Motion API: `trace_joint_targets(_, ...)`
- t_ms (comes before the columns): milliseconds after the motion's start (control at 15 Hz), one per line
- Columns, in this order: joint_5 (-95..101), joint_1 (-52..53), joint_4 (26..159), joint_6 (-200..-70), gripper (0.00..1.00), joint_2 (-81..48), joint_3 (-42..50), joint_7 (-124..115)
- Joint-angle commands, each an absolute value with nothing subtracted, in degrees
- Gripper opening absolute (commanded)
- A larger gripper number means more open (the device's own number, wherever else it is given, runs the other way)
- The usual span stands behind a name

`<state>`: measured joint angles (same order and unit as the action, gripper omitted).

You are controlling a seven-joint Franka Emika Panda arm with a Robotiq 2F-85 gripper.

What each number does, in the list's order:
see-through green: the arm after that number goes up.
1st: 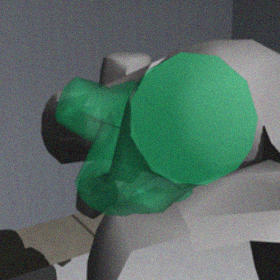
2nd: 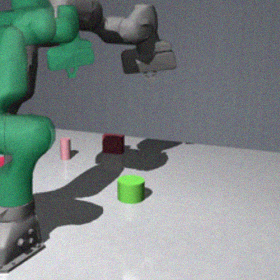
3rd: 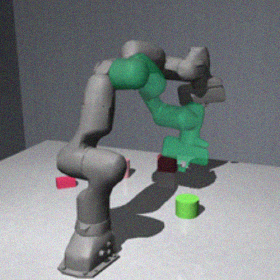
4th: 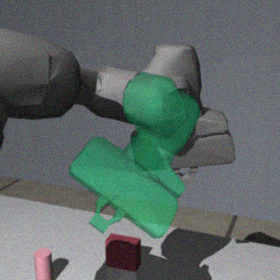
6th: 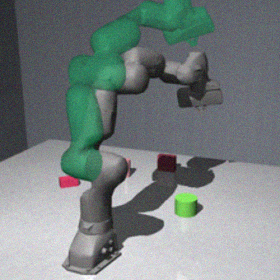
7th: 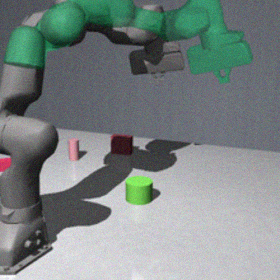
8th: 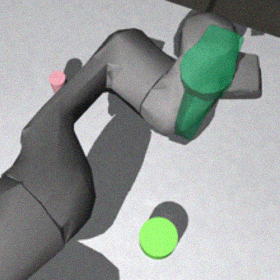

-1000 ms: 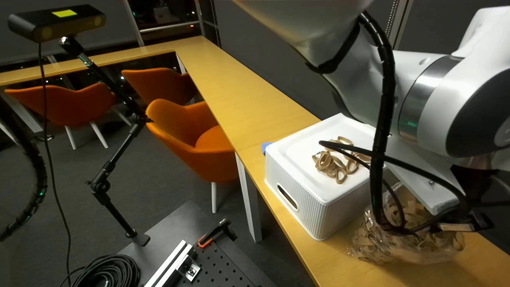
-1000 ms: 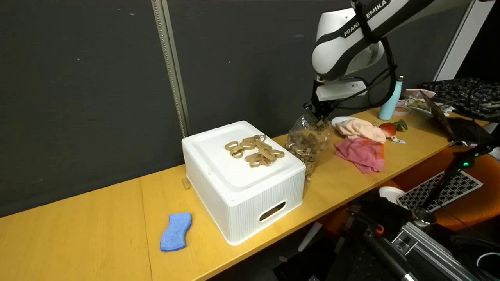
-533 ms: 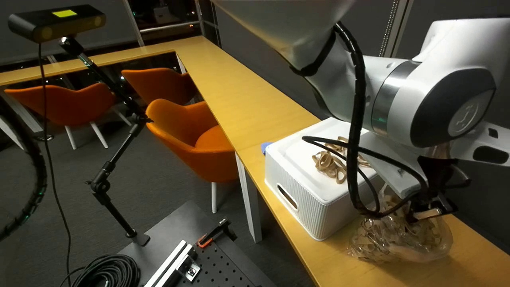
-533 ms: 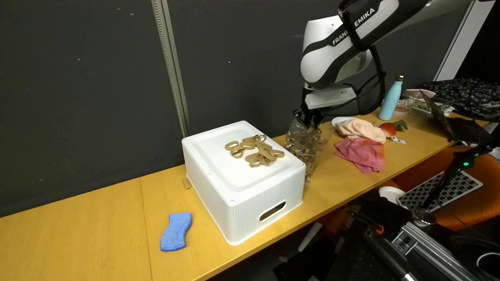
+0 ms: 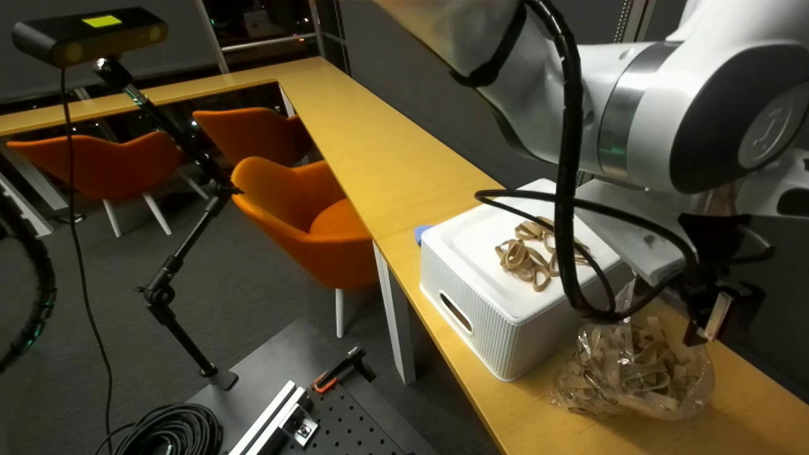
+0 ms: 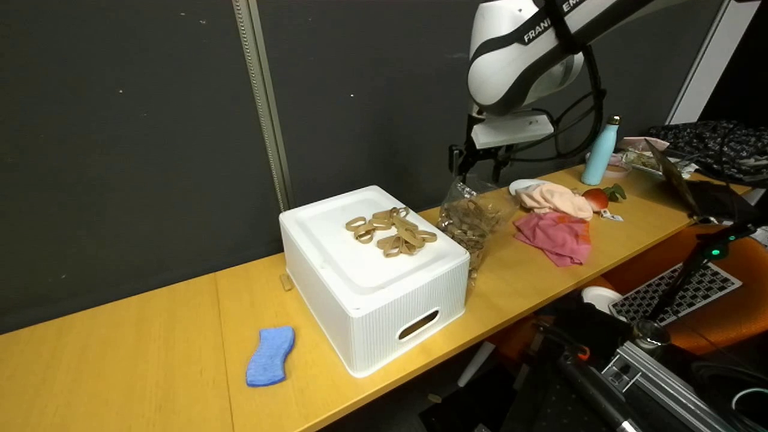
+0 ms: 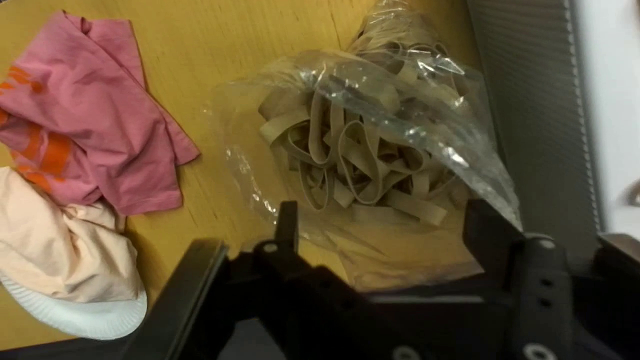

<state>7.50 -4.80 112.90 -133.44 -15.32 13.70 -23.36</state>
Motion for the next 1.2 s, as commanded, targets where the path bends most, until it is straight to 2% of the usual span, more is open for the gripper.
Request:
trace_joint_targets(0, 8.5, -3.1, 112.6, -129.0, 1.0, -10.1, 11.9, -24.4)
trace_joint_targets(467, 6.4, 1.0, 107.3, -123.8, 1.0, -12.9, 4.3, -23.4)
trace_joint_targets(1133, 7.0, 3.0, 103.2, -125.0, 1.0, -24.9, 3.3, -21.5)
